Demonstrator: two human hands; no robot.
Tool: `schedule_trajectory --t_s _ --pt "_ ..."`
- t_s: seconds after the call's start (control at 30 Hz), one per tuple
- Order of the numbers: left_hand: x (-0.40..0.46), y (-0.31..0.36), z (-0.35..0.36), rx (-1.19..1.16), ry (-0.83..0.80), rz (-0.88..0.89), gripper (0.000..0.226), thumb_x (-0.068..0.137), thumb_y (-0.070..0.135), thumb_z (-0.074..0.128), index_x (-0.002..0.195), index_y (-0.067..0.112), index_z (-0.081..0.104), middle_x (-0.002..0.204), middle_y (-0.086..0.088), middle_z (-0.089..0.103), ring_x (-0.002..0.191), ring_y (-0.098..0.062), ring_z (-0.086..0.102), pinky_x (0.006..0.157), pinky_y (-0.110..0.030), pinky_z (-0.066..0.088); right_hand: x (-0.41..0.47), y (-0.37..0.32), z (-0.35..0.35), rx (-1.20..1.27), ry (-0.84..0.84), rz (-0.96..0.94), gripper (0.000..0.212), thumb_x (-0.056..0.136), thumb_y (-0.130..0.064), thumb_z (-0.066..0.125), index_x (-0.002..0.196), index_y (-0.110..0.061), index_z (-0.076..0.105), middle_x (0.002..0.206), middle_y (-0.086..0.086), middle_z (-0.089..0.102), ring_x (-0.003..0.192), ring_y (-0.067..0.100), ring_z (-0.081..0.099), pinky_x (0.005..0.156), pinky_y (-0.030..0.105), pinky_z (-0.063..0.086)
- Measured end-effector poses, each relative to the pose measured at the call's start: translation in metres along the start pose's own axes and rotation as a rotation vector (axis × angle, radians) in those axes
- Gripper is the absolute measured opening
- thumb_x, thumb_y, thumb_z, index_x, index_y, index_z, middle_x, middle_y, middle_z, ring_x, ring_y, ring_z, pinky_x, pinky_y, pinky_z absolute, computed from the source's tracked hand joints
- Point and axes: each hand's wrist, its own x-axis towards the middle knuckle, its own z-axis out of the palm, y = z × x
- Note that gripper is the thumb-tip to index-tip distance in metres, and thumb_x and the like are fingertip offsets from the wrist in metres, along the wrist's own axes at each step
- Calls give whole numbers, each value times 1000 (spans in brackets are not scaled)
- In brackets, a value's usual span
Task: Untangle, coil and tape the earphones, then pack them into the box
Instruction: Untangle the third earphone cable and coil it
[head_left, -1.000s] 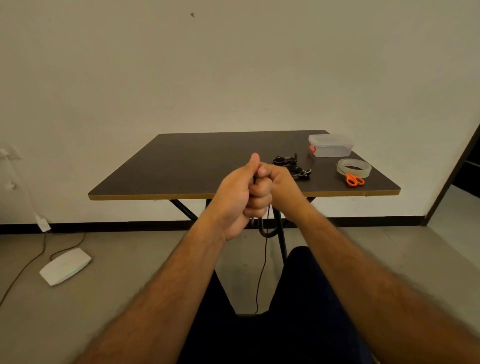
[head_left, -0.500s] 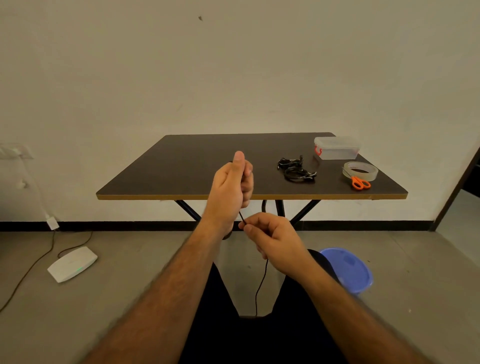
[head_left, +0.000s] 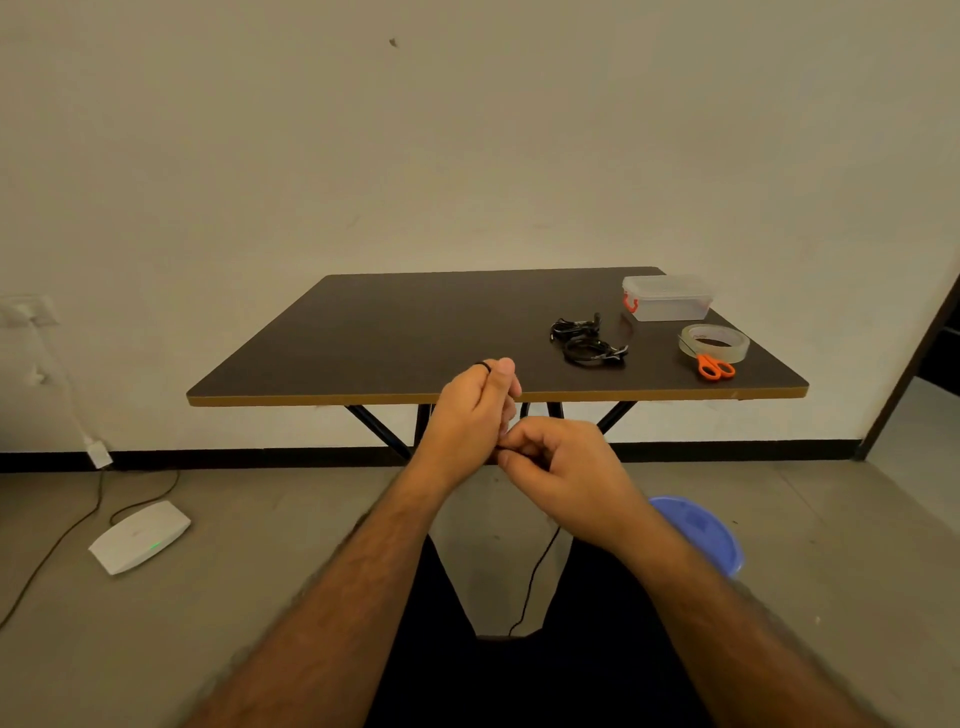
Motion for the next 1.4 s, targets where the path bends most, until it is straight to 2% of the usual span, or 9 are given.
schedule_trajectory --t_s 0.2,0.3,0.53,0.63,0.83,1.0,1.1,1.23,1.4 --pt "-7 6 -3 15 -219 -114 46 106 37 31 74 12 51 58 -2 46 41 -4 43 42 -17 36 11 2 -24 -188 -20 -81 13 89 -13 64 97 -21 71 81 -11 64 75 4 59 69 18 51" --pt "-8 6 -3 -30 -321 -232 48 105 46 27 76 14 48 59 3 41 43 -2 34 44 -16 30 13 5 -33 -124 18 -77 20 89 -7 63 100 -23 64 75 -10 58 69 6 56 63 24 52" --pt "-12 12 -3 -340 -501 -382 59 95 67 17 64 21 36 58 4 24 50 -10 15 45 -22 15 24 15 -44 119 44 -60 26 92 -8 65 116 -19 68 93 3 70 79 20 68 72 34 58" --pt "-12 14 -5 -415 -524 -387 57 94 67 19 62 21 31 55 4 22 47 -10 14 43 -22 13 27 17 -46 228 -56 -33 23 95 -11 61 115 -17 70 95 4 70 67 15 63 64 29 57" --pt "-15 17 -8 -417 -585 -405 54 93 63 29 60 21 34 54 4 27 43 -8 18 41 -21 14 27 27 -46 458 -199 22 22 92 -25 61 103 -7 68 89 19 66 70 29 57 68 33 53" --pt "-15 17 -7 -528 -561 -419 51 91 60 36 60 20 41 53 4 29 41 -5 20 41 -20 13 25 31 -41 544 -231 71 18 96 -27 55 92 -10 58 81 9 61 67 18 58 64 33 53" --pt "-15 16 -10 -586 -554 -431 49 92 57 36 61 20 45 52 5 29 40 -5 19 40 -19 13 24 31 -37 613 -266 94 21 97 -30 50 94 -10 56 86 15 59 69 15 58 63 33 52" --pt "-12 17 -12 -594 -509 -433 44 94 53 37 68 20 48 55 6 29 43 -4 20 39 -17 15 29 30 -32 641 -186 92 23 97 -30 50 95 -9 59 93 19 58 67 18 54 59 34 50" --pt "-15 17 -8 -665 -550 -472 37 100 43 37 74 21 50 57 7 27 44 -3 20 39 -17 14 31 35 -34 672 -66 61 15 93 -24 62 87 -10 64 78 16 55 60 15 49 52 28 46"
